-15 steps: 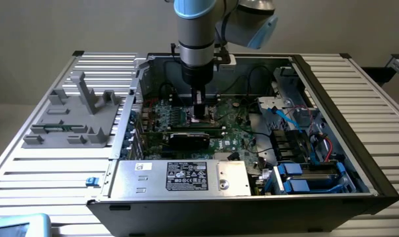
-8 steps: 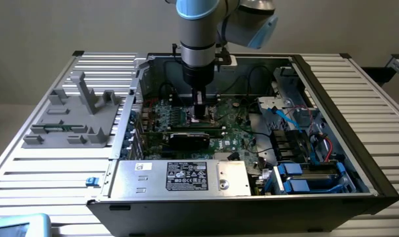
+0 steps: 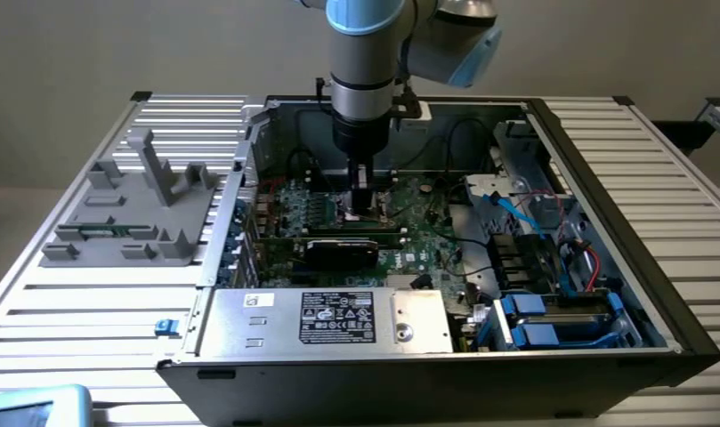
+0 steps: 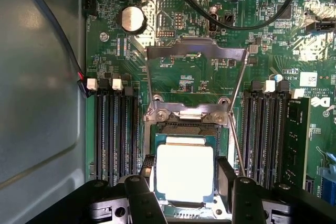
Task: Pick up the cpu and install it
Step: 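Place the cpu into insertion slot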
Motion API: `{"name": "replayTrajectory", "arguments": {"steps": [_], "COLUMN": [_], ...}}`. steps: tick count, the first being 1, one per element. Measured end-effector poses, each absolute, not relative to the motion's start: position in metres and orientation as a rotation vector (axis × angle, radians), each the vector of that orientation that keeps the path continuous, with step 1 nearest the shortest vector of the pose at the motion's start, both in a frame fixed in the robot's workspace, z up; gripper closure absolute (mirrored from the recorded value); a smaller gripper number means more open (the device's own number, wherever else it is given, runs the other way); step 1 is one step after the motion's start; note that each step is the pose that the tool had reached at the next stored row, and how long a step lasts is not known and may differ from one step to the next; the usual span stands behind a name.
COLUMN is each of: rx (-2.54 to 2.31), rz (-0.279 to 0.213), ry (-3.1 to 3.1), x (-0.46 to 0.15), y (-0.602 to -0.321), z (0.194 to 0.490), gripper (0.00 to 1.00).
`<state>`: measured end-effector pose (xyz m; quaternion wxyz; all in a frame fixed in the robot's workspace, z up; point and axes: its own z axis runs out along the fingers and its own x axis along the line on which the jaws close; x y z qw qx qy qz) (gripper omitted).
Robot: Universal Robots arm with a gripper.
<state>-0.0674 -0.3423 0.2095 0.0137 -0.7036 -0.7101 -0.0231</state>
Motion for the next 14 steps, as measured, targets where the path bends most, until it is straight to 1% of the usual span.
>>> {"name": "replayTrajectory", "arguments": {"steps": [14], "rx": [-2.191], "rz": [-0.072], "ry": [-2.211], "x": [-0.0650], "y": [-0.3423], "z": [0.2061], "gripper": [0.45]}}
